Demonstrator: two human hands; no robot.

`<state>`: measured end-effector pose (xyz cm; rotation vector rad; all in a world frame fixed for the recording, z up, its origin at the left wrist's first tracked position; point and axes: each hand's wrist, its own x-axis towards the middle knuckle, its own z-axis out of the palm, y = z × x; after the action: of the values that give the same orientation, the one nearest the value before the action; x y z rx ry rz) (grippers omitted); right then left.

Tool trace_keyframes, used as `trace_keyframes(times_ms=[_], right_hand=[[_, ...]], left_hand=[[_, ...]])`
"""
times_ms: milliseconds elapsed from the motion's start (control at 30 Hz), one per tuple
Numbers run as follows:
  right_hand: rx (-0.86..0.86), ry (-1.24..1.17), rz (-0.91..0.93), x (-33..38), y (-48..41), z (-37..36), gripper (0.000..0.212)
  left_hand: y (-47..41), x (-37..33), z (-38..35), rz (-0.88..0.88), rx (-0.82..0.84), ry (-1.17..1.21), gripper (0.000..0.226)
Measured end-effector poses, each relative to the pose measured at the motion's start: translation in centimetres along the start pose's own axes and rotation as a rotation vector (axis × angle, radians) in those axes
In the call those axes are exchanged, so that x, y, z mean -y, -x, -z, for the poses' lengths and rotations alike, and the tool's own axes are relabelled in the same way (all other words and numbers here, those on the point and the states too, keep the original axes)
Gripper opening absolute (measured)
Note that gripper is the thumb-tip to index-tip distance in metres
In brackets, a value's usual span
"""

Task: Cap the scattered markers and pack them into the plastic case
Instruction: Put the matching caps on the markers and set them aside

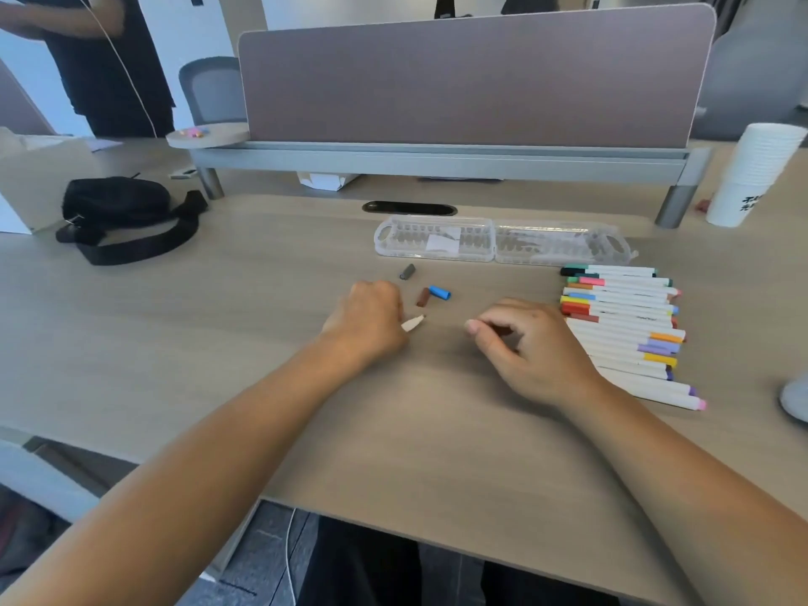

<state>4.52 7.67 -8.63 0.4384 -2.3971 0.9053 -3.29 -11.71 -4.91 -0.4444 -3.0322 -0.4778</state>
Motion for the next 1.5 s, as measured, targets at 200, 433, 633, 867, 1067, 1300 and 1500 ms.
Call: trace_keyframes(times_ms=[200, 433, 633, 867, 1067, 1300, 1500], right_hand=[[0.023, -0.029, -0.262, 0.3, 0.1, -0.3, 0.020], [0.009, -0.243, -0.550, 0.2, -0.4, 0.1, 0.015], [-0.050, -0.448, -0.688, 1.1, -0.8, 0.2, 0.016], [-0.057, -0.485, -0.714, 1.8, -0.6, 0.1, 0.016], [-0.045, -0.432, -0.723, 1.5, -0.7, -0.2, 0.025], [-0.013, -0.425, -0.716, 1.6, -0.5, -0.4, 0.022], [0.018, -0.418, -0.703, 1.5, -0.5, -0.4, 0.021]], left_hand=[[0.0, -3.3, -1.3, 0.023, 0.172, 0.977, 0.022], [-0.9, -3.1, -2.0, -0.025, 0.307, 1.196, 0.024], [-5.3, -0.6, -3.7, -0.057, -0.159, 0.207, 0.014], [-5.9, -0.1, -4.3, -0.089, -0.161, 0.154, 0.019], [-4.0, 0.7, -3.0, -0.099, 0.026, 0.897, 0.024], [-2.9, 0.5, -1.8, -0.229, 0.102, 1.034, 0.027], [-2.8, 0.4, -1.9, -0.300, 0.161, 1.016, 0.030]])
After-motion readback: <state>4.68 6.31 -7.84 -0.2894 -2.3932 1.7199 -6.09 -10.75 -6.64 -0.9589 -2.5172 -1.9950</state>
